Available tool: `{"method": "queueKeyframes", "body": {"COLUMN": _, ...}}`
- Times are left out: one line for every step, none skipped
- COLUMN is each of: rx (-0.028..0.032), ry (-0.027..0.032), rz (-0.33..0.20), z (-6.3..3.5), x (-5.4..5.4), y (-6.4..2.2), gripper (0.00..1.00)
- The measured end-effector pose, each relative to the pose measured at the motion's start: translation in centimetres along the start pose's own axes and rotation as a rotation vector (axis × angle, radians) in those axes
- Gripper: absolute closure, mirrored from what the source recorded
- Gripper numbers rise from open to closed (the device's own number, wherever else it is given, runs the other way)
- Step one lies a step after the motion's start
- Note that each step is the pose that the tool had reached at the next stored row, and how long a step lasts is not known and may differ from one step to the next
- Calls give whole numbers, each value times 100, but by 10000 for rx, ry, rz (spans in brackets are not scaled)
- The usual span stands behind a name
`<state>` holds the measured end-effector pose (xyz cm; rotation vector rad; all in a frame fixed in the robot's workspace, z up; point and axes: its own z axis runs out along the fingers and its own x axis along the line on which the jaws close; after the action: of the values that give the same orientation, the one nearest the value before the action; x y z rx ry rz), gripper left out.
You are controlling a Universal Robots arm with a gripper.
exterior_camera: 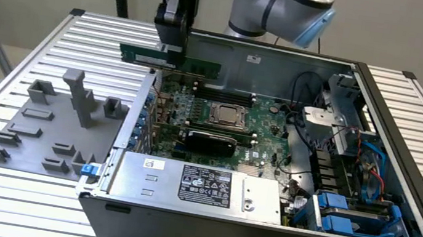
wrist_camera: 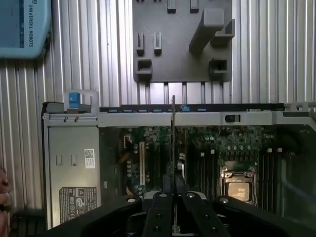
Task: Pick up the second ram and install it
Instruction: 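Insert the second ram into the second slot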
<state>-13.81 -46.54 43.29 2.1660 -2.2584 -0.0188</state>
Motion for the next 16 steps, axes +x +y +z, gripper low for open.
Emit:
{"method": "queueKeyframes", "body": {"rx": 0, "ry": 0, "rz": -1, "z": 15, "x": -13, "y": -45, "gripper": 100}}
{"method": "queueKeyframes", "body": {"rx": -1, "ry": 1, "rz": -1, "z": 32, "x": -27, "y": -89, "gripper": 100}}
{"method": "queueKeyframes", "body": {"rx": 0, "ry": 0, "rz": -1, "z": 50, "x": -42, "y": -133, "gripper": 100}}
{"method": "queueKeyframes", "body": {"rx": 0, "ry": 0, "rz": -1, "z": 67, "x": -57, "y": -174, "gripper": 100}}
{"method": "queueKeyframes", "body": {"rx": 0, "ry": -1, "rz": -1, "z": 86, "x": -78, "y": -210, "gripper": 100}}
{"method": "queueKeyframes", "body": {"rx": 1, "ry": -1, "rz": -1, "z": 103, "x": -100, "y": -242, "gripper": 100}}
{"method": "queueKeyframes", "body": {"rx": 0, "ry": -1, "rz": -1, "z": 120, "x": -121, "y": -271, "gripper": 100}}
{"method": "queueKeyframes", "body": {"rx": 0, "ry": 0, "rz": -1, "z": 139, "x": -145, "y": -301, "gripper": 100}}
{"method": "queueKeyframes", "body": {"rx": 0, "ry": 0, "rz": -1, "z": 156, "x": -168, "y": -329, "gripper": 100}}
{"method": "queueKeyframes", "body": {"rx": 0, "ry": 0, "rz": -1, "z": 174, "x": -193, "y": -358, "gripper": 100}}
{"method": "queueKeyframes", "body": {"rx": 0, "ry": 0, "rz": -1, "z": 192, "x": -217, "y": -386, "gripper": 100}}
{"method": "queueKeyframes", "body": {"rx": 0, "ry": -1, "rz": -1, "z": 210, "x": -243, "y": -412, "gripper": 100}}
{"method": "queueKeyframes", "body": {"rx": 0, "ry": -1, "rz": -1, "z": 227, "x": -272, "y": -436, "gripper": 100}}
{"method": "queueKeyframes", "body": {"rx": 0, "ry": -1, "rz": -1, "z": 245, "x": -302, "y": -459, "gripper": 100}}
{"method": "queueKeyframes", "body": {"rx": 0, "ry": -1, "rz": 0, "z": 262, "x": -332, "y": -482, "gripper": 100}}
{"method": "queueKeyframes", "body": {"rx": 0, "ry": -1, "rz": -1, "z": 280, "x": -362, "y": -505, "gripper": 100}}
